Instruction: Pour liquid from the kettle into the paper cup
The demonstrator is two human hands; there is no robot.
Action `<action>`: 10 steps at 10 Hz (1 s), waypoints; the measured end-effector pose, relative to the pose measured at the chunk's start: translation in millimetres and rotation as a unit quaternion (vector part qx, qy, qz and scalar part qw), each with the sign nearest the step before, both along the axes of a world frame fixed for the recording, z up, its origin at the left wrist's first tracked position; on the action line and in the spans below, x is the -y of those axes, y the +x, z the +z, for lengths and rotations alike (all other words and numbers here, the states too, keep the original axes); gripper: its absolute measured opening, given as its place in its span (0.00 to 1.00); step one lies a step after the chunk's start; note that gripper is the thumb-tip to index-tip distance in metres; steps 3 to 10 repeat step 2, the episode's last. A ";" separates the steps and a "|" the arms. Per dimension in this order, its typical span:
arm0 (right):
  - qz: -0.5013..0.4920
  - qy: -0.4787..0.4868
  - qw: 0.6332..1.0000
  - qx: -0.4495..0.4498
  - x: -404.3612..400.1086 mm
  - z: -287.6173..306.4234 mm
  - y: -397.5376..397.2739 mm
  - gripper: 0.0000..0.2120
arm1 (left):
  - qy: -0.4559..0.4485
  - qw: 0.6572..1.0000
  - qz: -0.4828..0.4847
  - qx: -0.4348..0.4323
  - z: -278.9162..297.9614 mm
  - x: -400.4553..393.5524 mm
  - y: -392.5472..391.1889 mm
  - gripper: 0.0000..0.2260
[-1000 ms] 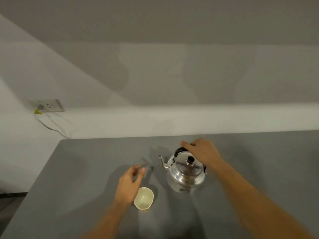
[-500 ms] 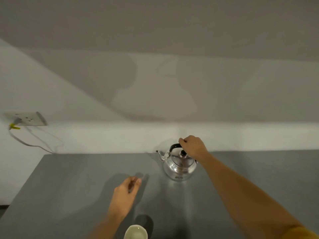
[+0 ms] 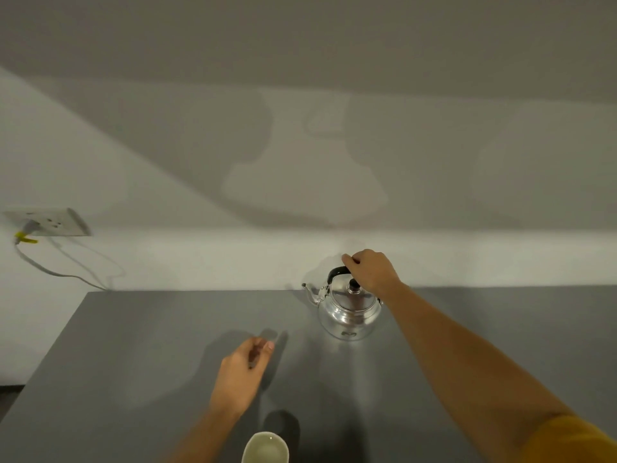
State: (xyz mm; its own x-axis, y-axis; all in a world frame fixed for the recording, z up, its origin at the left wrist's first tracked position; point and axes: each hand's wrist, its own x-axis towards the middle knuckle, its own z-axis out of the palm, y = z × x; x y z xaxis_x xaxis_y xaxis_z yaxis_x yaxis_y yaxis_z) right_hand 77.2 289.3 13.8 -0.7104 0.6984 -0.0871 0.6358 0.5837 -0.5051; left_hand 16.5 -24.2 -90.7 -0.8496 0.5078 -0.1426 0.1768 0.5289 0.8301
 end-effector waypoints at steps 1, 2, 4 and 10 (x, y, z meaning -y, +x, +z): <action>0.019 0.053 0.998 -0.014 7.9 10.7 6.8 0.21 | 0.002 1.000 -0.007 -0.007 10.8 0.5 3.6 0.08; 0.030 0.138 0.989 -0.032 20.9 23.1 18.7 0.18 | 0.024 0.999 -0.011 -0.030 29.8 3.9 7.6 0.04; 0.030 0.138 0.989 -0.032 20.9 23.1 18.7 0.18 | 0.024 0.999 -0.011 -0.030 29.8 3.9 7.6 0.04; 0.030 0.138 0.989 -0.032 20.9 23.1 18.7 0.18 | 0.024 0.999 -0.011 -0.030 29.8 3.9 7.6 0.04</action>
